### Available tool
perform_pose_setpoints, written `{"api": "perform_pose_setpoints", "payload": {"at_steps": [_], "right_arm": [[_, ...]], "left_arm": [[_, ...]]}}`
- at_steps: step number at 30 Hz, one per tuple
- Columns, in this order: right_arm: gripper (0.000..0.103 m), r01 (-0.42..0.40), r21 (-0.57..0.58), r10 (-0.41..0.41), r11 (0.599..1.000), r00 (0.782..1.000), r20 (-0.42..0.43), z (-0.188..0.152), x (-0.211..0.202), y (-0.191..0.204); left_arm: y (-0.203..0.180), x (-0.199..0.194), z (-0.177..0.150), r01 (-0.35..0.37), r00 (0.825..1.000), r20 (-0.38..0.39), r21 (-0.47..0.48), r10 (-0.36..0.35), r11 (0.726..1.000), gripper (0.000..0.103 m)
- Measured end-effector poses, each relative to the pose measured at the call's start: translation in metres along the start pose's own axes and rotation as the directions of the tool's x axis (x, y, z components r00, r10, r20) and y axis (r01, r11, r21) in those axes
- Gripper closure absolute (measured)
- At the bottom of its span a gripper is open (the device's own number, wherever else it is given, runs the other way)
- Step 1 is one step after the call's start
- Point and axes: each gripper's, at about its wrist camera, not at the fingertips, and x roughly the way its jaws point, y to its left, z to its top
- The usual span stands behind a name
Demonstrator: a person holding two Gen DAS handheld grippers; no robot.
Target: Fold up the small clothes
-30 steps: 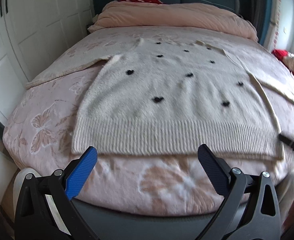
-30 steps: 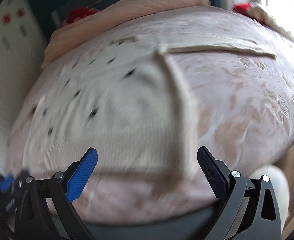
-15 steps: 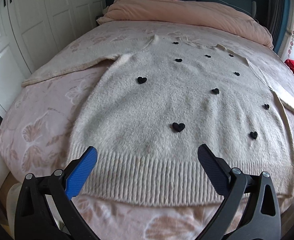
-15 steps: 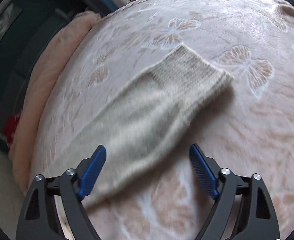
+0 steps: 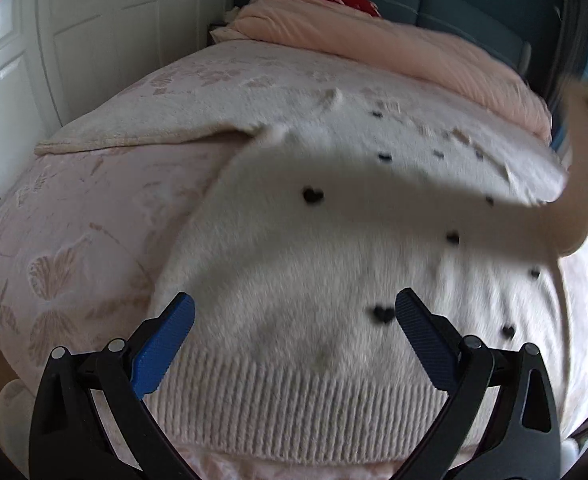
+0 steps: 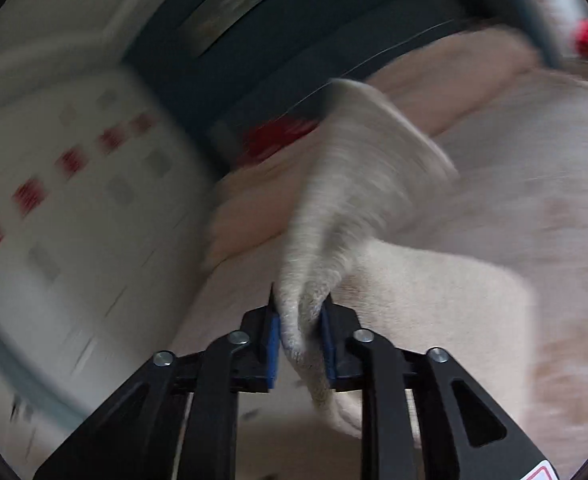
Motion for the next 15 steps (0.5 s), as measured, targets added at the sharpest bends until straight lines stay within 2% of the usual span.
{"api": "perform_pose_setpoints", "payload": {"at_steps": [2,4,5,7,10,13,15], "right_arm": [[0.056,-0.039,-0.079,0.032,0.996,0.995,-0.089,-0.025,0.05,0.043],[0.056,-0.017,-0.15,-0.002,0.989,0.992,-0.129,-0.053,0.078,0.066],[0.054,-0.005,-0.15,-0.017,0.989,0.989,-0.144,-0.069,0.084,0.066],[0.051,0.03,-0.1,-0.046,0.995,0.987,-0.157,-0.092,0.079,0.047],[0.048,0.133,0.051,-0.122,0.99,0.975,-0.185,-0.13,0.047,-0.015],[0.047,0.219,0.116,-0.186,0.969,0.952,-0.241,-0.153,0.026,-0.054],[0.047,0.245,0.194,-0.197,0.95,0.951,-0.238,-0.164,0.016,-0.078]], "left_arm": [[0.007,-0.002,0.013,0.04,0.999,0.006,-0.045,-0.04,0.998,0.005],[0.013,0.0,0.031,0.083,0.997,0.009,-0.089,-0.083,0.993,0.005],[0.015,0.003,0.042,0.114,0.993,0.012,-0.108,-0.114,0.988,0.005],[0.016,0.014,0.067,0.164,0.986,0.009,-0.138,-0.164,0.977,0.005],[0.009,0.048,0.108,0.218,0.975,-0.005,-0.159,-0.221,0.963,0.005],[-0.008,0.092,0.137,0.222,0.974,-0.013,-0.158,-0.227,0.962,0.005],[-0.015,0.128,0.15,0.204,0.974,-0.06,-0.195,-0.219,0.959,0.005]]}}
